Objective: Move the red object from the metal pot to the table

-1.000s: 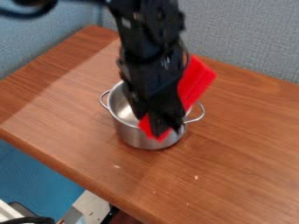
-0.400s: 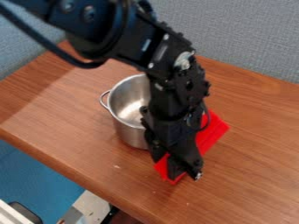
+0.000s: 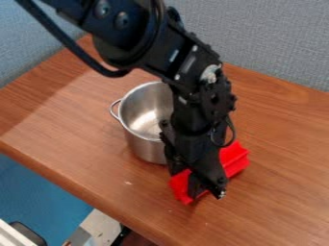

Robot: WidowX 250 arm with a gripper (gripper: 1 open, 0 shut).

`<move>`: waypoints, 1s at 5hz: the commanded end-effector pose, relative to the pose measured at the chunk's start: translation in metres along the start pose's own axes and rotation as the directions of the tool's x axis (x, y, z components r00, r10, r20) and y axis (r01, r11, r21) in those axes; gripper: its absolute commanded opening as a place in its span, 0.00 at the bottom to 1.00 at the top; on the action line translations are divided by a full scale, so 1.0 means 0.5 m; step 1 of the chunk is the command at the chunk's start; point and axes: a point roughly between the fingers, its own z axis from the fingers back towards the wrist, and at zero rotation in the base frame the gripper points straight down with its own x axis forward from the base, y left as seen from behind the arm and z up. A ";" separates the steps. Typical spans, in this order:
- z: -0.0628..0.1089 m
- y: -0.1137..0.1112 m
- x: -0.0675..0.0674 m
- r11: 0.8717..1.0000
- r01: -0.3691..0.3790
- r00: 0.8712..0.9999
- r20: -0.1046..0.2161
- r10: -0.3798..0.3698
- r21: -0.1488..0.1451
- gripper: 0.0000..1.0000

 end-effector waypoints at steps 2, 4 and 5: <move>-0.020 0.012 -0.020 0.998 -0.065 0.996 -0.055 0.065 0.008 0.00; -0.007 0.028 -0.019 0.994 -0.110 0.993 -0.047 0.110 0.012 1.00; 0.002 0.037 -0.013 0.991 -0.135 0.990 -0.040 0.135 0.014 1.00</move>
